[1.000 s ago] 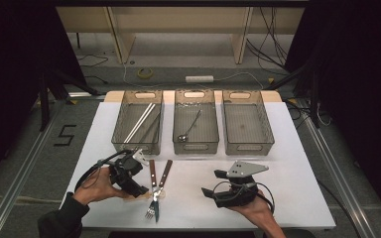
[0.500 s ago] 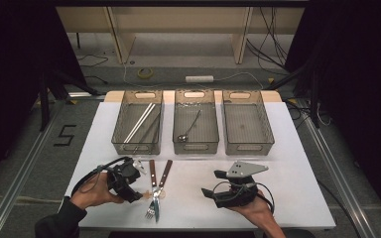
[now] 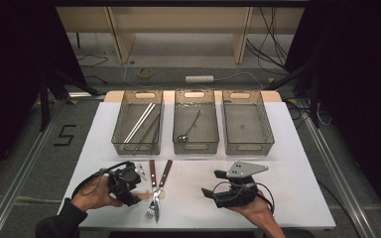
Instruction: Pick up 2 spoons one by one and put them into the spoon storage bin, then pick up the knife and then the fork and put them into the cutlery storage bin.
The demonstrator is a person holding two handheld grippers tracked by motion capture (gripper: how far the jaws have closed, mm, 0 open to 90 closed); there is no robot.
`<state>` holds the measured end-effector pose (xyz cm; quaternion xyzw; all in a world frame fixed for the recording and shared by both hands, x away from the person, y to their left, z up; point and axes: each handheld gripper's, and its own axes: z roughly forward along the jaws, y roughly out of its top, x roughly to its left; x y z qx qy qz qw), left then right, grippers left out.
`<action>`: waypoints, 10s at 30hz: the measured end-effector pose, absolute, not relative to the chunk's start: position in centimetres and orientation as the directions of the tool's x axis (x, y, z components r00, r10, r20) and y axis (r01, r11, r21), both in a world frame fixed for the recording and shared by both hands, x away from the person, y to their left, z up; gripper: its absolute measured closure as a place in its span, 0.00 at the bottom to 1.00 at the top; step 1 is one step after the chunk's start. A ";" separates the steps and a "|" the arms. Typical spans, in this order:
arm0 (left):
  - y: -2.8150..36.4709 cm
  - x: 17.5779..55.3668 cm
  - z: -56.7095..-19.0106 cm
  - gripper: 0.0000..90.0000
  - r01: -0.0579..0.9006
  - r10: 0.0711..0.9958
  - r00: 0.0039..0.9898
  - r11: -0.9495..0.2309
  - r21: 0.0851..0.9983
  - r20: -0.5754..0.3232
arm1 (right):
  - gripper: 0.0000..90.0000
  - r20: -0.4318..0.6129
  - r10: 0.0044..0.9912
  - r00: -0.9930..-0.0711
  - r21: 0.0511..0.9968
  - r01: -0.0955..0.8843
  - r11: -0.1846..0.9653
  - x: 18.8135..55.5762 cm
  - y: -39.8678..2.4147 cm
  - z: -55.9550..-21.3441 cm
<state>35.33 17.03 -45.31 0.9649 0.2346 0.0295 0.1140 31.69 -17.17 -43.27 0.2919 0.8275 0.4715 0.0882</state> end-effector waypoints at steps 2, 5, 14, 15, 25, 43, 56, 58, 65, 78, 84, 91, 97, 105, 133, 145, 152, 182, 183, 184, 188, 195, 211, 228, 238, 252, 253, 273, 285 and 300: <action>17.0 35.3 -45.5 0.56 0.441 0.454 0.891 -0.868 0.227 0.005 | 0.30 0.131 0.565 -0.815 0.832 0.400 0.384 31.7 -17.2 -43.2; 17.0 35.3 -45.7 0.59 0.437 0.450 0.893 -0.873 0.217 0.010 | 0.30 0.129 0.566 -0.814 0.831 0.400 0.386 31.7 -17.2 -43.3; 17.0 35.5 -46.4 0.69 0.422 0.433 0.902 -0.883 0.207 0.006 | 0.30 0.130 0.566 -0.814 0.832 0.400 0.385 31.7 -17.2 -43.3; 17.0 35.4 -46.4 0.71 0.433 0.444 0.896 -0.875 0.217 0.004 | 0.30 0.129 0.566 -0.814 0.831 0.400 0.386 31.7 -17.2 -43.3; 16.9 35.3 -46.3 0.79 0.384 0.394 0.919 -0.900 0.209 0.011 | 0.30 0.129 0.565 -0.815 0.831 0.400 0.386 31.7 -17.2 -43.3; 16.8 34.9 -45.4 0.83 0.310 0.331 0.943 -0.912 0.269 0.035 | 0.30 0.132 0.567 -0.813 0.828 0.404 0.387 31.6 -17.2 -43.3; 17.0 35.0 -44.6 0.83 0.333 0.356 0.934 -0.881 0.338 0.009 | 0.30 0.132 0.567 -0.813 0.829 0.404 0.386 31.7 -17.2 -43.3; 17.0 35.1 -44.5 0.83 0.338 0.362 0.932 -0.875 0.347 0.004 | 0.30 0.133 0.569 -0.812 0.828 0.407 0.386 31.7 -17.2 -43.3; 17.3 35.4 -44.0 0.83 0.374 0.404 0.915 -0.835 0.404 -0.012 | 0.30 0.136 0.568 -0.812 0.828 0.408 0.385 31.7 -17.2 -43.4; 17.9 36.1 -42.6 0.83 0.482 0.555 0.831 -0.676 0.558 -0.046 | 0.30 0.144 0.570 -0.809 0.830 0.412 0.375 31.8 -17.2 -43.4; 18.1 36.6 -41.9 0.83 0.513 0.612 0.788 -0.594 0.619 -0.065 | 0.30 0.151 0.573 -0.806 0.831 0.417 0.368 31.8 -17.3 -43.4; 17.9 37.6 -41.0 0.83 0.527 0.653 0.753 -0.518 0.674 -0.088 | 0.30 0.153 0.574 -0.804 0.833 0.418 0.363 32.0 -17.2 -43.5; 17.5 38.6 -40.5 0.83 0.529 0.666 0.740 -0.486 0.696 -0.097 | 0.30 0.154 0.579 -0.801 0.835 0.418 0.357 32.1 -17.3 -43.5; 16.8 39.9 -39.6 0.83 0.525 0.676 0.729 -0.454 0.720 -0.106 | 0.30 0.152 0.584 -0.798 0.840 0.416 0.349 32.0 -17.3 -43.4; 12.2 47.8 -38.1 0.83 0.569 0.722 0.668 -0.335 0.751 -0.183 | 0.30 0.150 0.590 -0.793 0.841 0.416 0.346 31.9 -17.6 -43.4; 9.8 50.6 -38.4 0.83 0.596 0.740 0.636 -0.291 0.748 -0.219 | 0.30 0.152 0.587 -0.795 0.843 0.414 0.343 31.9 -17.9 -43.4; 8.6 51.8 -39.4 0.83 0.626 0.751 0.616 -0.283 0.727 -0.238 | 0.30 0.155 0.588 -0.794 0.844 0.416 0.339 32.0 -18.0 -43.4; 6.3 53.0 -42.0 0.82 0.698 0.780 0.583 -0.338 0.631 -0.226 | 0.30 0.156 0.585 -0.796 0.839 0.419 0.347 31.9 -17.9 -43.5; 6.2 53.0 -42.1 0.82 0.697 0.780 0.586 -0.348 0.627 -0.219 | 0.30 0.157 0.585 -0.796 0.839 0.420 0.346 31.9 -17.9 -43.5; 6.1 53.0 -42.2 0.82 0.699 0.780 0.586 -0.351 0.623 -0.218 | 0.30 0.157 0.585 -0.796 0.839 0.420 0.345 31.9 -17.9 -43.5; 5.8 53.1 -42.4 0.81 0.712 0.787 0.574 -0.344 0.612 -0.225 | 0.30 0.159 0.583 -0.796 0.840 0.419 0.343 31.9 -17.9 -43.5; 6.2 52.6 -41.5 0.56 0.715 0.780 0.572 -0.324 0.620 -0.252 | 0.30 0.160 0.584 -0.796 0.839 0.421 0.344 31.9 -18.0 -43.5; 11.1 46.2 -38.3 0.30 0.658 0.746 0.622 -0.331 0.677 -0.239 | 0.30 0.156 0.592 -0.791 0.838 0.423 0.345 31.9 -17.9 -43.5; 14.8 42.3 -40.4 0.36 0.658 0.773 0.612 -0.379 0.651 -0.169 | 0.30 0.151 0.590 -0.793 0.841 0.417 0.345 31.7 -17.8 -43.4; 15.6 41.2 -41.7 0.76 0.639 0.776 0.623 -0.429 0.639 -0.101 | 0.30 0.148 0.590 -0.793 0.841 0.415 0.347 31.7 -17.8 -43.3; 17.3 40.4 -43.4 0.99 0.649 0.783 0.619 -0.464 0.603 -0.064 | 0.30 0.149 0.590 -0.793 0.842 0.415 0.345 31.6 -17.7 -43.3; 17.4 40.3 -43.6 0.99 0.650 0.785 0.617 -0.469 0.597 -0.055 | 0.30 0.147 0.590 -0.794 0.841 0.414 0.348 31.6 -17.7 -43.3; 18.2 39.9 -45.3 0.99 0.697 0.799 0.599 -0.482 0.531 -0.060 | 0.30 0.145 0.589 -0.795 0.840 0.413 0.351 31.6 -17.7 -43.3; 17.1 40.0 -46.0 0.99 0.706 0.792 0.607 -0.505 0.496 -0.058 | 0.30 0.146 0.590 -0.794 0.840 0.414 0.350 31.6 -18.0 -43.4; 16.0 40.6 -46.6 0.99 0.711 0.791 0.609 -0.515 0.479 -0.053 | 0.30 0.145 0.597 -0.789 0.843 0.414 0.343 31.4 -18.1 -43.4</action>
